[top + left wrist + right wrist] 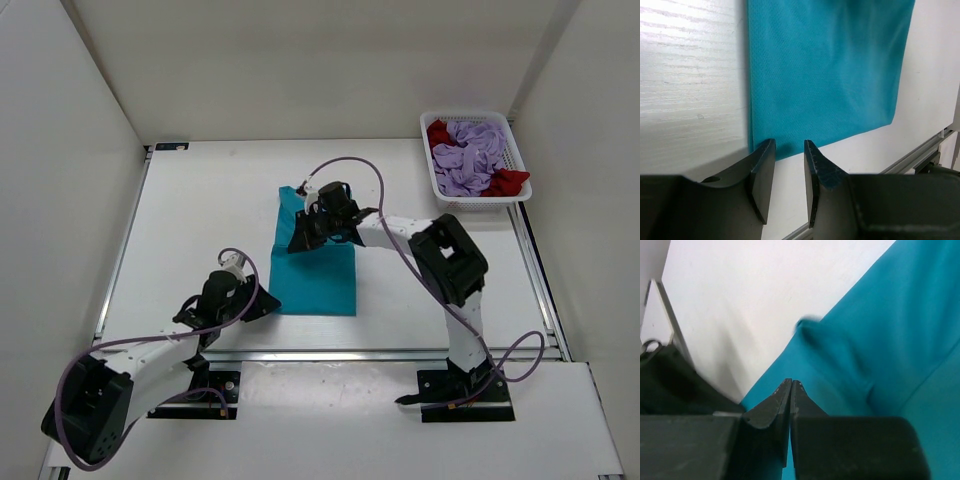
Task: Fold and stack the t-shirts
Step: Fold the folded rectangular tshirt in 1/3 of the way, then grab one side of the 2/3 rectangular tshirt with both arms
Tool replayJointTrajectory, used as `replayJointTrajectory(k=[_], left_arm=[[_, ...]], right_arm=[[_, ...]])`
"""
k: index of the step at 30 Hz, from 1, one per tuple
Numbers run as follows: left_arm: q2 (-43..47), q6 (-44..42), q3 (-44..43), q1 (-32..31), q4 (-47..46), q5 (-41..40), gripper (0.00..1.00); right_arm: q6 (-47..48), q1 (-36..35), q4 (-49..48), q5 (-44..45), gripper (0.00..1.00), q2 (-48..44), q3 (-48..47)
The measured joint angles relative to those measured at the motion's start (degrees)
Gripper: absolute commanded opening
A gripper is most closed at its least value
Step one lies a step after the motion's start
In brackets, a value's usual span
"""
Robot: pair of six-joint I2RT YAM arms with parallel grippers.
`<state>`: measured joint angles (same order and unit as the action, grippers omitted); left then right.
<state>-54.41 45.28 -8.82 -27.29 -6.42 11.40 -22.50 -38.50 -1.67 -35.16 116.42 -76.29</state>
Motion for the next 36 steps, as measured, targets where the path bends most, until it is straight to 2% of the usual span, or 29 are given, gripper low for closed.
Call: replayJointTrajectory(k=[7, 15, 18, 21, 22, 24, 31, 36], left_arm=[[3.0, 0.1, 0.0, 1.4, 1.9, 0.1, 0.4], [4.3, 0.0, 0.0, 2.1, 3.5, 0.2, 0.39], [4.3, -0.3, -0.2, 2.1, 4.5, 0.2, 0.4], [4.4, -1.5, -1.4, 2.1, 7.5, -0.3, 0.4], [4.5, -2.3, -2.2, 2.0, 9.1, -1.0, 0.4], [4.8, -4.2, -4.5, 1.9, 13.0, -3.0, 0.42], [4.7, -9.8, -9.0, -2.2, 20.3, -9.1, 0.47], [0.8, -10.0, -8.0, -4.9, 20.6, -9.3, 0.5]], right_arm=[[0.2, 4.1, 4.0, -1.6, 0.0, 12.4, -11.4], [0.4, 4.8, 6.8, -0.9, 0.0, 13.4, -13.1], [0.5, 4.8, 7.7, -1.4, 0.09, 12.9, -13.5], [0.3, 4.8, 8.6, -1.9, 0.23, 10.0, -12.5], [0.2, 4.8, 8.3, -1.9, 0.31, 7.8, -11.2], [-0.4, 4.8, 6.9, -1.7, 0.39, 1.5, -6.1], [-5.6, 4.1, -3.7, 4.9, 0.34, -28.8, 24.4], [-7.5, 2.8, -2.3, 13.1, 0.4, -39.3, 41.5]])
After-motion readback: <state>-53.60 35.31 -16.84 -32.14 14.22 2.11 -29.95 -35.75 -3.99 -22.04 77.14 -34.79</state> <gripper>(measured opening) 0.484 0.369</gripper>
